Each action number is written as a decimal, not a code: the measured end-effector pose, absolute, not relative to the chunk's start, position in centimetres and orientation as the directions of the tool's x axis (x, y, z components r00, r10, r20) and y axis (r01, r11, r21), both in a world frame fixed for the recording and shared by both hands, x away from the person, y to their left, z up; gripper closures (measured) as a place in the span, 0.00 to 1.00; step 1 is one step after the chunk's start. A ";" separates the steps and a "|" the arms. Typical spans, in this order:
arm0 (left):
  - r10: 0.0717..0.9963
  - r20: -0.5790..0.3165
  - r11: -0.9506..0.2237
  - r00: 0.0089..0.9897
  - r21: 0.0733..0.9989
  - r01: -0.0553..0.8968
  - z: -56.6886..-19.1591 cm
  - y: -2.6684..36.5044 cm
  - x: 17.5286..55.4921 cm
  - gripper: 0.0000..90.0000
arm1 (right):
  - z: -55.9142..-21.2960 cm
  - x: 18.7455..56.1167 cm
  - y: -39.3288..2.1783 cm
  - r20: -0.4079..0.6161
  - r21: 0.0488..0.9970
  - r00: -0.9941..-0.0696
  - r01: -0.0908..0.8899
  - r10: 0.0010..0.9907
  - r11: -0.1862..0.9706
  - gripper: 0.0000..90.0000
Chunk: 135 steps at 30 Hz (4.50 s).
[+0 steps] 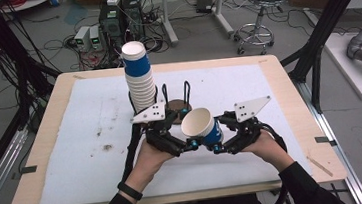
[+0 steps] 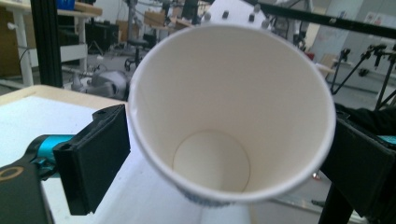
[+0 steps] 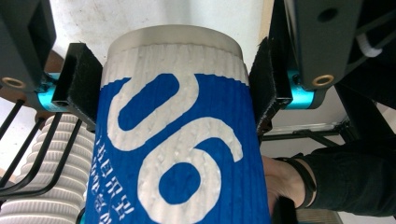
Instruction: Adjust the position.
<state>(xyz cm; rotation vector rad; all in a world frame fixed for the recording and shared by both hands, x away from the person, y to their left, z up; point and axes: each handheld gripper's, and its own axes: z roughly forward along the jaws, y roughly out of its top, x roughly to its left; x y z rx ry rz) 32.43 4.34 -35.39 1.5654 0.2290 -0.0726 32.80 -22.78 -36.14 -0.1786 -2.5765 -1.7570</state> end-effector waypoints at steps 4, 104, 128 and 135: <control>0.090 -0.193 0.024 0.977 0.981 0.191 -35.5 4.0 32.5 0.12 | -36.3 32.7 -22.6 0.087 0.936 -0.993 0.108 0.077 0.335 0.33; 0.178 -0.096 -0.055 0.979 0.993 0.107 -34.0 6.4 31.9 0.11 | -36.1 32.3 -22.7 0.135 0.974 -0.976 0.162 0.168 0.160 0.27; 0.165 -0.118 -0.148 0.979 0.979 0.142 -38.0 2.9 31.9 0.11 | -35.7 32.1 -22.6 0.155 0.978 -0.976 0.174 0.155 0.115 0.27; 0.159 -0.124 -0.154 0.980 0.977 0.148 -38.3 2.0 31.9 0.11 | -35.9 32.0 -22.1 0.152 0.978 -0.978 0.170 0.142 0.120 0.27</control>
